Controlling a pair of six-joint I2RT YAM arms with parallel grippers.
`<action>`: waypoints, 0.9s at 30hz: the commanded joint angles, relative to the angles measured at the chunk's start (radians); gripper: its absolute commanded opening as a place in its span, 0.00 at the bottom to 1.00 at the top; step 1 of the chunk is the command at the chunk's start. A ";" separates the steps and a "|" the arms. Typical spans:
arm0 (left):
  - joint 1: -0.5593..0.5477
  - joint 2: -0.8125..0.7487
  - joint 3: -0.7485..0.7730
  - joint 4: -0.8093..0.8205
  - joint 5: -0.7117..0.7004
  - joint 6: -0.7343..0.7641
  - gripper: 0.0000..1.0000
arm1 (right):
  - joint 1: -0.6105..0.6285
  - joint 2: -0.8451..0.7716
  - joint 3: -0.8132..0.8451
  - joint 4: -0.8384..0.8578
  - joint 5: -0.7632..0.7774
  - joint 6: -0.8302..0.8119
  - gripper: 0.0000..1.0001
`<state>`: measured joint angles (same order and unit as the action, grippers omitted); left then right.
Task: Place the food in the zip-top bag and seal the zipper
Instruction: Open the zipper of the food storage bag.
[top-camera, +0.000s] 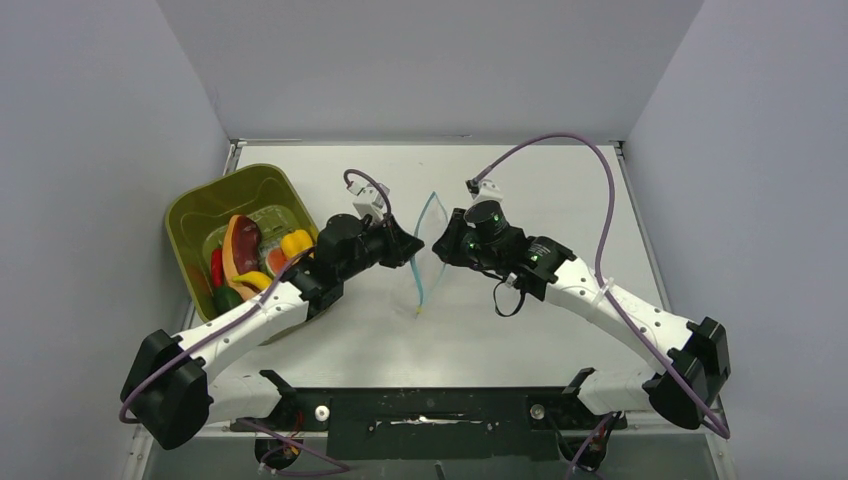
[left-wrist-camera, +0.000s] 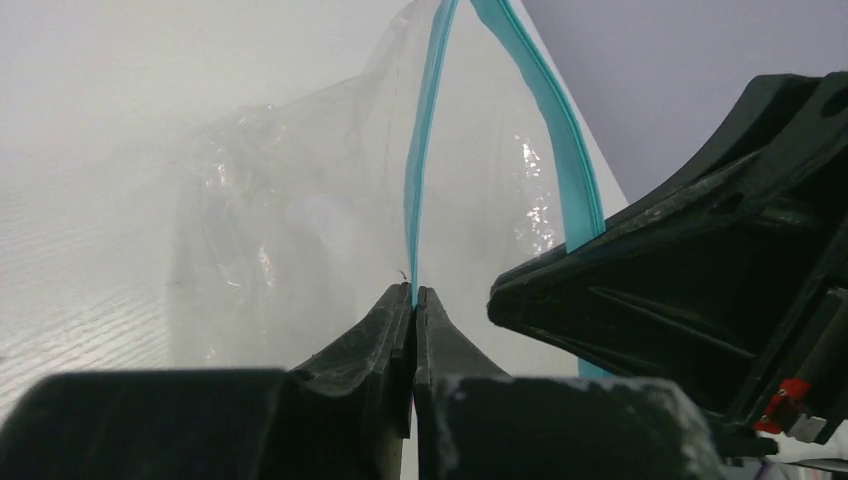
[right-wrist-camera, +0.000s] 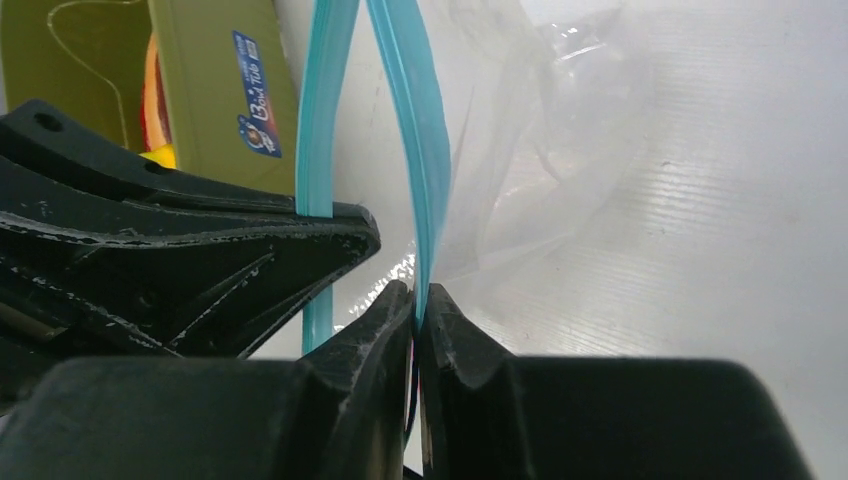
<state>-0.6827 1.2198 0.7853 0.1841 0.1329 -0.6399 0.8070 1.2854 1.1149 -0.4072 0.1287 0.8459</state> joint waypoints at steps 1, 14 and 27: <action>-0.011 -0.026 0.049 -0.007 -0.080 0.045 0.00 | 0.009 -0.011 0.059 -0.047 0.087 -0.001 0.12; 0.016 -0.115 0.148 -0.326 -0.367 0.144 0.00 | -0.053 -0.064 0.196 -0.292 0.255 -0.083 0.00; 0.020 -0.102 0.059 -0.127 -0.126 -0.038 0.00 | -0.015 -0.021 0.096 -0.089 0.068 -0.021 0.26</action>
<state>-0.6701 1.1328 0.8604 -0.0601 -0.0525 -0.6113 0.7792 1.2778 1.2427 -0.5919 0.2253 0.7937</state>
